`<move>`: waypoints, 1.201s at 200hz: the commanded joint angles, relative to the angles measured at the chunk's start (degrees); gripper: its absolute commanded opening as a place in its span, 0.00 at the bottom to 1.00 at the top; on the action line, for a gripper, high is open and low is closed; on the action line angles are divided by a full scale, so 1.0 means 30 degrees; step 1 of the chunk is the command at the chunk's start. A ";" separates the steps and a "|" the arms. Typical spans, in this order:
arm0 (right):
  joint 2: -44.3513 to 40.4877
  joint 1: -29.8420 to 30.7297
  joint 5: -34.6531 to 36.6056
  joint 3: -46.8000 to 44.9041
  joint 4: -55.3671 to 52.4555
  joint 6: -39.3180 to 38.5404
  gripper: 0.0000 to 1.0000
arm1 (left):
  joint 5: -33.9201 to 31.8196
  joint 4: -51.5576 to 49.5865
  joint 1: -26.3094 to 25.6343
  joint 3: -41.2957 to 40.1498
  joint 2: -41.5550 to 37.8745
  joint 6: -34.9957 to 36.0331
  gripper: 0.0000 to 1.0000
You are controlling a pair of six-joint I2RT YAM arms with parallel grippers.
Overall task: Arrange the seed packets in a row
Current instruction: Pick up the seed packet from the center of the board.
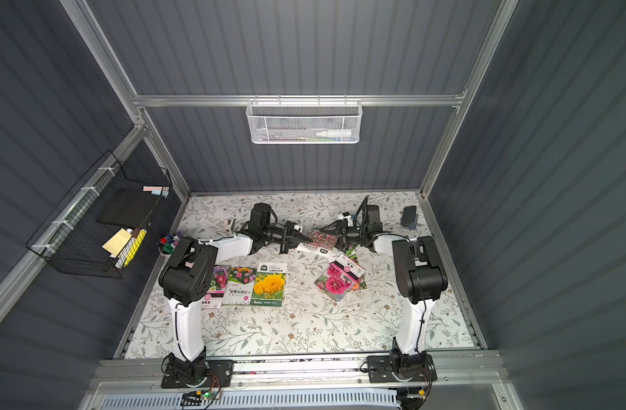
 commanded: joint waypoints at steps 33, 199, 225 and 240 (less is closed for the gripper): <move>-0.1268 0.0073 0.2036 0.0798 -0.4213 -0.3175 0.00 | -0.0740 -0.2271 0.0290 -0.0082 -0.0762 0.1650 0.85; -0.5347 0.6835 2.8686 0.1551 -0.7205 -0.5728 0.00 | -2.2015 -1.3313 -0.3944 -0.4997 -0.7243 0.6031 1.00; -0.5086 0.7304 2.9464 0.1074 -0.6814 -0.4450 0.00 | -2.4621 -1.1857 -0.4262 -0.6027 -0.7977 0.6355 0.99; -0.5069 0.7290 2.9402 0.0627 -0.6340 -0.3891 0.00 | -2.5732 -1.0459 -0.4332 -0.6775 -0.8346 0.6462 0.99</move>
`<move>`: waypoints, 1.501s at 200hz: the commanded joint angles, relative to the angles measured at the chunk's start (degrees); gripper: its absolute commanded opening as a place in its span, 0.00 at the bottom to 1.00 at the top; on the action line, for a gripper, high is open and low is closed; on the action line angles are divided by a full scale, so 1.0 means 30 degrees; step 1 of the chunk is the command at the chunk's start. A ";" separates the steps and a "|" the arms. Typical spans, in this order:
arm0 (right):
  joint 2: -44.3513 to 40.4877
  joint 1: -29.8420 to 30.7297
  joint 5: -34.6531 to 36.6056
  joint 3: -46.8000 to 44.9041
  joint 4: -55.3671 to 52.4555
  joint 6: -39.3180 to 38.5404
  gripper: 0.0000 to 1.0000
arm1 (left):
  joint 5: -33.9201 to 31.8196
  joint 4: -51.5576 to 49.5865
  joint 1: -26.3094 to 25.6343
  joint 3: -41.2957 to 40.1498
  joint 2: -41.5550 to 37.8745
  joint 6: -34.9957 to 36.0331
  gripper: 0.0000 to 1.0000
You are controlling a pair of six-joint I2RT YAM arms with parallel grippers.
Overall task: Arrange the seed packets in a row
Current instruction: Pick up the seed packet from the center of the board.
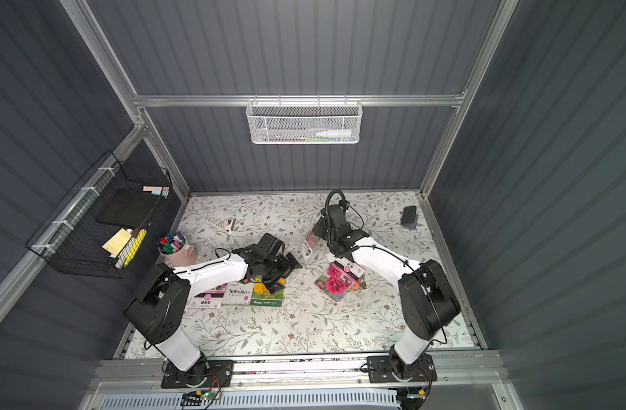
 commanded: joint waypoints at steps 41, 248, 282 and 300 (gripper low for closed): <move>0.0767 -0.0183 0.2092 -0.0940 0.1796 0.2566 0.00 | -0.5565 0.7289 -0.0646 -0.2020 0.0186 -0.2587 1.00; 0.3057 -0.0228 -0.0086 -0.2499 0.7172 0.6939 0.00 | -0.9794 1.3837 -0.3353 -0.0598 0.2845 -0.1492 0.66; 0.2784 -0.0236 -0.0696 -0.3241 0.8077 0.7146 0.00 | -0.9574 1.3903 -0.3161 -0.0367 0.2956 -0.1027 0.58; 0.2530 -0.0237 -0.0953 -0.3694 0.8381 0.7166 0.00 | -0.9125 1.3897 -0.2982 -0.0034 0.3104 -0.1004 0.51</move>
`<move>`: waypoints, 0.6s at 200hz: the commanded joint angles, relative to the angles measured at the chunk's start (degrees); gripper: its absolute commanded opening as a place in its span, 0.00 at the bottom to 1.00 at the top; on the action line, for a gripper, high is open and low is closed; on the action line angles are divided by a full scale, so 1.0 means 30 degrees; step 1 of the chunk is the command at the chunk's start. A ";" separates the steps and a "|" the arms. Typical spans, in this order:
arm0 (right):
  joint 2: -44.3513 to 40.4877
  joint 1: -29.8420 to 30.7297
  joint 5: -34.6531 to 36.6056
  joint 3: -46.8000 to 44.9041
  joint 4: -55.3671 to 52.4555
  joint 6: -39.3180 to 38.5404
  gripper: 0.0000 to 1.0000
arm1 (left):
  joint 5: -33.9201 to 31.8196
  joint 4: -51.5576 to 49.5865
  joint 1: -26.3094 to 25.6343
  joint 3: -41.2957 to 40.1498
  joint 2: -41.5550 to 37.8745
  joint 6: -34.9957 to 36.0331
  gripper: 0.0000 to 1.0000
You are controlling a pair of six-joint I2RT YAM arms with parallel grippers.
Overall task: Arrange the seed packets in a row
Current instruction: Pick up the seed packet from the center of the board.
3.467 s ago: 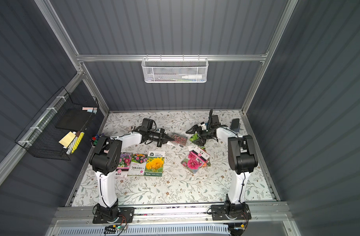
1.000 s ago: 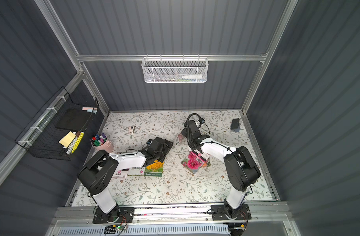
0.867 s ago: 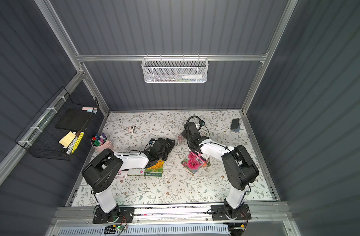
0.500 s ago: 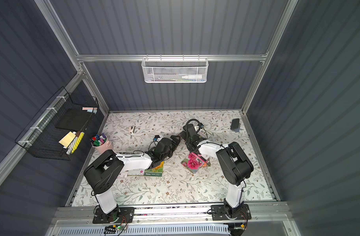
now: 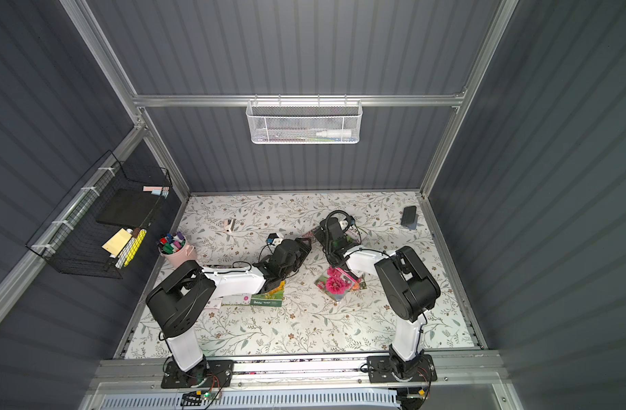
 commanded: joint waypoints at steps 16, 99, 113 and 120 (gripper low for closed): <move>-0.0988 0.0026 -0.0823 -0.1005 0.1112 0.0581 0.00 | 0.0721 0.0309 0.0341 0.0681 0.0486 0.0590 0.36; -0.3721 -0.1177 -0.3176 -0.2855 0.0684 -0.2166 0.63 | 0.5917 -0.2756 0.1850 0.0696 -0.0498 0.0666 0.00; -0.5086 -0.2531 -0.5355 -0.3518 0.0115 -0.2899 0.76 | 0.9157 -0.3903 0.2823 0.0722 -0.1131 0.0887 0.00; -0.5731 -0.3358 -0.6599 -0.3656 -0.0584 -0.3282 0.80 | 1.0673 -0.4383 0.3375 0.0803 -0.1395 0.0851 0.00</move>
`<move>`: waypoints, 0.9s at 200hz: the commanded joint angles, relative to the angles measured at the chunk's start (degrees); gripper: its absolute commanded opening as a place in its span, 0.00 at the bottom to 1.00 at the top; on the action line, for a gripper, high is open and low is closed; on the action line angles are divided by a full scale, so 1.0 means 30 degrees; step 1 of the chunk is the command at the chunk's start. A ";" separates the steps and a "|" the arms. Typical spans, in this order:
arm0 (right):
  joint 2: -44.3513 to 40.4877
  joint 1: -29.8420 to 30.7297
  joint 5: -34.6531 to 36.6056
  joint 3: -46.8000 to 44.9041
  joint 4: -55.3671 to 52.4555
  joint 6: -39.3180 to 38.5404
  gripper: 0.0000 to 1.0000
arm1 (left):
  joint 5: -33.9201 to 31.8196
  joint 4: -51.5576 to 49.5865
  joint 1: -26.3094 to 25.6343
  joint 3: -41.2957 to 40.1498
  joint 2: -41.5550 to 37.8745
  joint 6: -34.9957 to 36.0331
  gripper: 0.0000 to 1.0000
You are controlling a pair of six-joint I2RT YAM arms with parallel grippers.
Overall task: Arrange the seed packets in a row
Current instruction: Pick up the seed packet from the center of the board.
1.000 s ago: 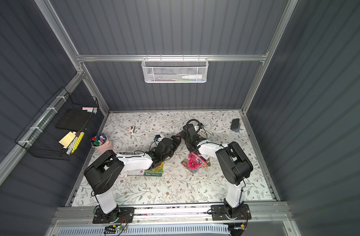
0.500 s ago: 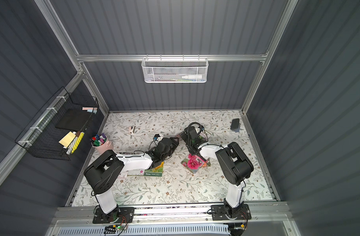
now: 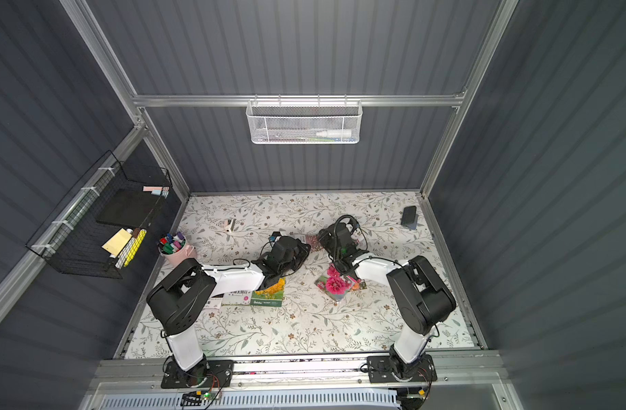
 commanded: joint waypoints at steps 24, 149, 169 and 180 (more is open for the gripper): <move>-0.3130 -0.4746 -0.9411 0.0308 -0.4011 -0.3863 0.83 | 1.0945 -0.2201 0.3179 0.0930 -0.1594 -0.0506 0.00; 0.1432 -0.5713 -2.3243 0.2069 -0.0222 -0.3083 0.78 | 2.3379 -0.0717 0.3603 0.4755 -0.2510 -0.2426 0.00; 0.1498 -0.6055 -2.3232 0.1342 0.2413 -0.0746 0.80 | 2.4625 -0.6101 0.3632 0.3710 -0.3949 0.2481 0.00; 0.1722 -0.6317 -2.3247 0.0907 0.4238 0.0867 0.80 | 2.4724 -1.0991 0.3632 0.3452 -0.4961 0.6853 0.00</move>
